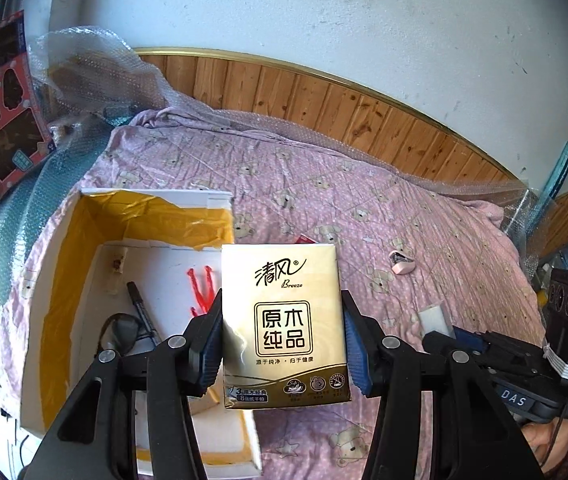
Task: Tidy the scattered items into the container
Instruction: 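Carry the tissue pack in the left tool while the right tool carries the charger to the box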
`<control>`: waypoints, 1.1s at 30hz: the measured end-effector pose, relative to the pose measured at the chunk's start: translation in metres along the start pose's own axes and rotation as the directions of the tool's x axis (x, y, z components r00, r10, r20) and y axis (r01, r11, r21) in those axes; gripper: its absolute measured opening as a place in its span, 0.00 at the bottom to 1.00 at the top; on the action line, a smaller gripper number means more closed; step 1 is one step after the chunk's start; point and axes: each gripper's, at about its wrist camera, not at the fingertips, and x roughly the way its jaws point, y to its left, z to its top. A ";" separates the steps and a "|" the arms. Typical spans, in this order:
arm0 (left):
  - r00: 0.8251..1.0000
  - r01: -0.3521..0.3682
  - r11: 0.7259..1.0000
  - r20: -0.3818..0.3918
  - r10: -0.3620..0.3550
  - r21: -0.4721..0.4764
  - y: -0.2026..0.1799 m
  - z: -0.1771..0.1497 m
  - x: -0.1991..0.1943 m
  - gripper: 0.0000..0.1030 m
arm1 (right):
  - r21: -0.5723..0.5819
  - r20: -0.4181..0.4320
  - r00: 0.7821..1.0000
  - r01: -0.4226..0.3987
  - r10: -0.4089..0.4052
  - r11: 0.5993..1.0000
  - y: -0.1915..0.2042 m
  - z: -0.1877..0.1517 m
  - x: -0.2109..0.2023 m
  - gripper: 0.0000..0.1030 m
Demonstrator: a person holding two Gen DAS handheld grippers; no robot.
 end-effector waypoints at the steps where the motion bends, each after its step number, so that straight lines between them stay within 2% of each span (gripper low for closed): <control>1: 1.000 -0.008 1.000 0.004 0.008 -0.002 0.007 0.002 -0.002 0.51 | -0.009 -0.001 1.000 -0.004 0.004 1.000 0.006 0.003 0.001 0.31; 7: 0.999 -0.033 0.999 -0.015 0.033 -0.033 0.049 0.005 -0.006 0.51 | -0.073 -0.019 0.999 -0.044 0.043 0.996 0.051 0.017 0.014 0.31; 14: 0.997 -0.067 0.997 -0.042 0.066 -0.039 0.077 -0.002 -0.003 0.51 | -0.142 -0.048 0.997 -0.066 0.059 0.988 0.095 0.027 0.036 0.31; 23: 0.994 -0.088 0.995 -0.073 0.084 -0.054 0.101 -0.016 0.003 0.51 | -0.191 -0.095 0.994 -0.066 0.049 0.979 0.121 0.039 0.067 0.31; 33: 0.986 -0.116 0.991 -0.126 0.108 -0.064 0.124 -0.006 0.026 0.51 | -0.232 -0.135 0.990 -0.077 0.046 0.970 0.137 0.057 0.100 0.31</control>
